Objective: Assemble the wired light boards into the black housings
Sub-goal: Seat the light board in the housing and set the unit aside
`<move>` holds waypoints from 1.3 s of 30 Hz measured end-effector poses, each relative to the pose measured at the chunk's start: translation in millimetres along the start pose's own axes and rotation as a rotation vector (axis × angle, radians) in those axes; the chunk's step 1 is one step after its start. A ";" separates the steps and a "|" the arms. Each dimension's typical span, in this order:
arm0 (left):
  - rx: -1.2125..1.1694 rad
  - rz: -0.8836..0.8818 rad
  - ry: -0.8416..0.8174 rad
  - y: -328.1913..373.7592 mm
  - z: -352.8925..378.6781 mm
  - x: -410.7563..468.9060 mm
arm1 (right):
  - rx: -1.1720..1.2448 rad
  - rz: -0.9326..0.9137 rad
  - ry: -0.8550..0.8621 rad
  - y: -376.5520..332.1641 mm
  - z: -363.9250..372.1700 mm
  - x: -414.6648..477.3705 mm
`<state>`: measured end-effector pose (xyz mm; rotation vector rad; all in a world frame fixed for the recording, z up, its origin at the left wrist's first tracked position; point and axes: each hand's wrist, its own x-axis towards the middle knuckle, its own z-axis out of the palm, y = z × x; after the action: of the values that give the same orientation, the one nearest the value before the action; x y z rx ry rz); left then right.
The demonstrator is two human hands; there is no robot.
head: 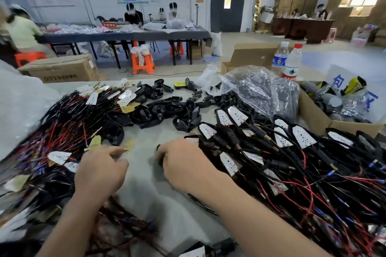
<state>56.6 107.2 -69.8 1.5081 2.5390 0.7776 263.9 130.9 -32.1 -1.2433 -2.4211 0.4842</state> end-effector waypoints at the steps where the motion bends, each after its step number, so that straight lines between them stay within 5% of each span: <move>1: 0.103 -0.008 0.011 -12.8 -4.3 2.8 | 0.006 -0.002 -0.045 -6.6 6.2 5.6; 8: 0.246 -0.116 -0.097 -44.4 -19.0 -2.6 | 0.009 -0.109 -0.231 -46.6 45.2 41.7; 16: -0.059 -0.090 0.351 -40.3 -24.4 -6.0 | 0.217 -0.003 -0.248 -72.8 85.0 68.5; 19: -0.149 0.046 0.481 -24.5 -31.1 -15.9 | 0.672 0.198 -0.284 -78.7 80.2 67.1; 23: -0.426 0.076 0.279 -15.9 -42.6 -13.1 | 1.242 0.224 -0.575 -74.9 59.0 60.9; 25: -0.747 0.060 0.121 -14.9 -46.0 -9.9 | 1.243 0.172 -0.637 -70.3 51.6 58.3; 28: -1.022 0.029 0.077 -12.8 -35.1 -6.1 | 1.083 0.192 -0.417 -69.0 53.7 60.3; 31: -0.815 -0.004 0.110 -22.0 -23.1 -1.3 | 1.098 0.212 -0.122 -59.1 49.7 65.3; 39: 0.165 0.008 -0.024 -29.4 -39.4 8.2 | 1.205 0.297 0.236 -1.5 -5.9 62.8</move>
<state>16.1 87.9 -47.8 1.5638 2.6383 0.5593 231.8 182.6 -15.6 -0.9534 -1.2626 1.4714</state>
